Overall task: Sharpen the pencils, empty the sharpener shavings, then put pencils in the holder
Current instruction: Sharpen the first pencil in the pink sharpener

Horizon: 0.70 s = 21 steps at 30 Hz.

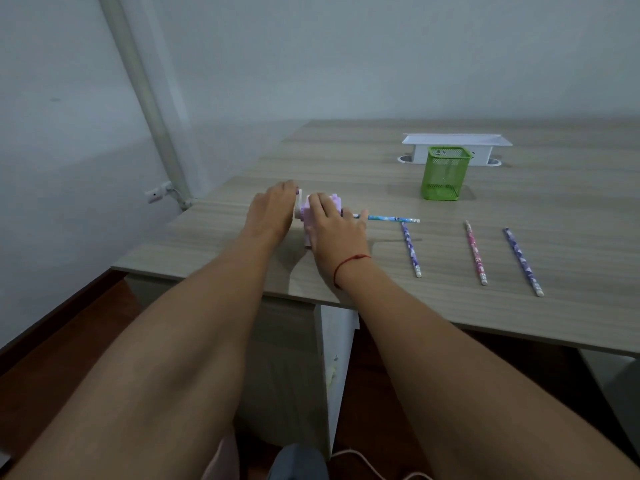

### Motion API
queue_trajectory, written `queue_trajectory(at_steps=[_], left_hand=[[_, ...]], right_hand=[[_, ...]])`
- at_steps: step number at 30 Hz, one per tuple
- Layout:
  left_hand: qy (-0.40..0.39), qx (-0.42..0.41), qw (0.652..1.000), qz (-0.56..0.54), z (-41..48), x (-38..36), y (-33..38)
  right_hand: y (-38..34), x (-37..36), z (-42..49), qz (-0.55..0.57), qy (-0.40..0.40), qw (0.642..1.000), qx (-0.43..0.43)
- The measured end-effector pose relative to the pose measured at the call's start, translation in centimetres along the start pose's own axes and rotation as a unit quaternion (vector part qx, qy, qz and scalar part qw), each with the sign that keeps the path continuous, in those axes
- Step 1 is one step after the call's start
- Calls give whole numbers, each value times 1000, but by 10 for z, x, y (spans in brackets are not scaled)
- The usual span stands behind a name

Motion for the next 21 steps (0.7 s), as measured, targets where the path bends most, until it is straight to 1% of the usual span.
queue_trajectory(at_steps=[3,4,7,10,12,16,19,21], left_hand=[[26,-15,999,-17,-1,12,0],[31,-13,999,-31,-3,14,-2],[43,-10,997,-62,-9,20,-7],[64,-25,995,-73,-20,30,-5],[72,-36,995,-66,-33,33,-5],[58,-38,995,-65,-56,30,-6],[36,-30,997,-60,-60,28,-6],[9,-43,998,-42,-63,21,-5]], right_hand=[[-1,-5,1,-17,-21,1000,6],[-3,-5,1,-27,-16,999,4],[-5,3,1,-64,30,998,-5],[-5,-6,1,-23,-38,999,2],[-6,-6,1,-16,-44,999,1],[-9,-11,-2,-8,-59,998,7],[-5,-11,1,-9,-52,999,13],[-5,-10,3,0,-40,999,9]])
Point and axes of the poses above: each hand's wrist, its own z-axis towards the middle knuckle, its own x-axis out of the back of the hand, y = z × x, the point moved 9 cm from there along z, towards the middle knuckle, and after that the axes turned 6 degrees about y, right-handed, at the moved point
